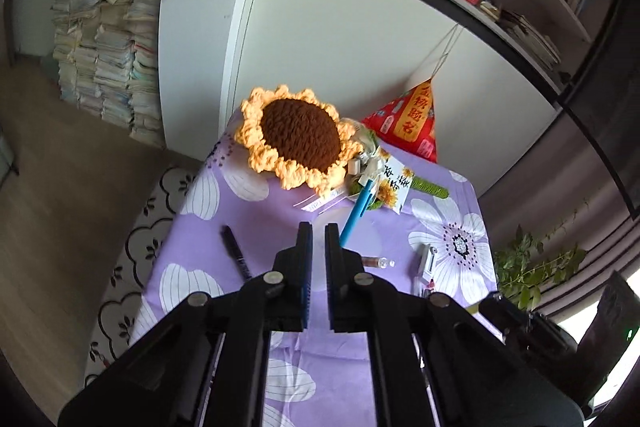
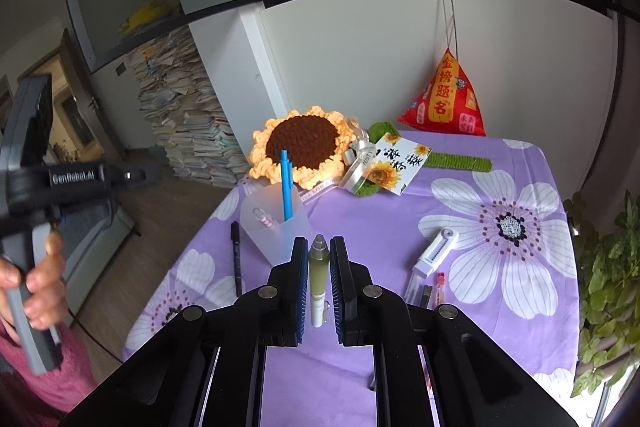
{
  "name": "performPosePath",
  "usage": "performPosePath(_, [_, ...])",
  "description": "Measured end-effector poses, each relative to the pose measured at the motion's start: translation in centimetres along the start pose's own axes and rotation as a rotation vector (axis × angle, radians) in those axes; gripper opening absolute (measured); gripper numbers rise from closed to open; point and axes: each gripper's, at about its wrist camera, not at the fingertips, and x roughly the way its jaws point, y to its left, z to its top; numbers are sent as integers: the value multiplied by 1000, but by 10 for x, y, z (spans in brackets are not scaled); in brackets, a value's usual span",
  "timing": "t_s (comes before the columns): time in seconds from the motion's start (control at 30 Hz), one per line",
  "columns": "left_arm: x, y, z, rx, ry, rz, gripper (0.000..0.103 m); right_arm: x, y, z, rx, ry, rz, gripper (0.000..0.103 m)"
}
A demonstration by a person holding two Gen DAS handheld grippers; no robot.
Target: Organize stationery
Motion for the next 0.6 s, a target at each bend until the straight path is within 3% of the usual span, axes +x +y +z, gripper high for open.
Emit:
performPosePath(0.17, [68,30,-6,-58,162,157,6,-4,-2,-3,3,0,-6,12])
performPosePath(0.3, [132,71,-15,-185,333,199,7,-8,-4,-5,6,-2,-6,12])
performPosePath(0.43, [158,82,-17,-205,355,241,9,-9,-6,-5,12,-4,-13,12])
performPosePath(0.5, [165,81,-16,-198,351,252,19,-8,-9,-5,18,-2,-17,12])
performPosePath(0.57, [171,80,-15,-189,349,271,36,-7,-11,-5,23,0,-20,12])
performPosePath(0.6, [174,79,-14,-182,345,277,36,-6,-12,-5,25,1,-21,12])
